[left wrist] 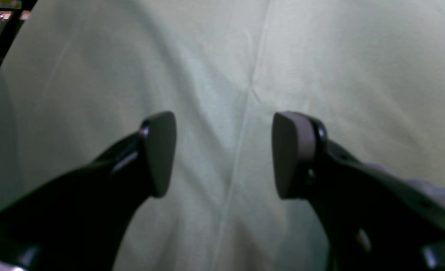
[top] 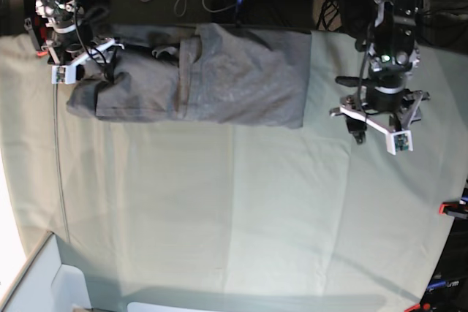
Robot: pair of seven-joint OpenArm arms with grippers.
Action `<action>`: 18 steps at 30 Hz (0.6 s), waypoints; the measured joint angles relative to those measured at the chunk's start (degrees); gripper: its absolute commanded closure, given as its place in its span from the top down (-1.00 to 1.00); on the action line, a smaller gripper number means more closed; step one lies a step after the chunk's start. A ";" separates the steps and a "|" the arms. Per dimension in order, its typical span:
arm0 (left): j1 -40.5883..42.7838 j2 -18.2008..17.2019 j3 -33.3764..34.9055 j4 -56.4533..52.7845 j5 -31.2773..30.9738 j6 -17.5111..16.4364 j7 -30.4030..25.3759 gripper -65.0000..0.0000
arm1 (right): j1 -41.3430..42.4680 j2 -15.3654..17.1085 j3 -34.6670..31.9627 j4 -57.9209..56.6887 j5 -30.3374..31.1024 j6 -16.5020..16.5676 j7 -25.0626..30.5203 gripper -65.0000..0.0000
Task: Layout the t-shirt on the table in an organized manner, then fold the t-shirt properly
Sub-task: 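Release the shirt and lift the left gripper away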
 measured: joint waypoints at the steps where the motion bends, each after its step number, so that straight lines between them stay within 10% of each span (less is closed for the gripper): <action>1: 0.00 -0.02 0.00 0.46 0.02 0.00 0.09 0.20 | 0.07 0.09 -0.33 -0.04 -0.02 -0.02 0.04 0.37; 18: 0.33 0.13 -1.51 2.12 0.04 0.00 -0.04 0.20 | 0.98 0.17 5.14 0.02 -0.04 0.20 -1.97 0.27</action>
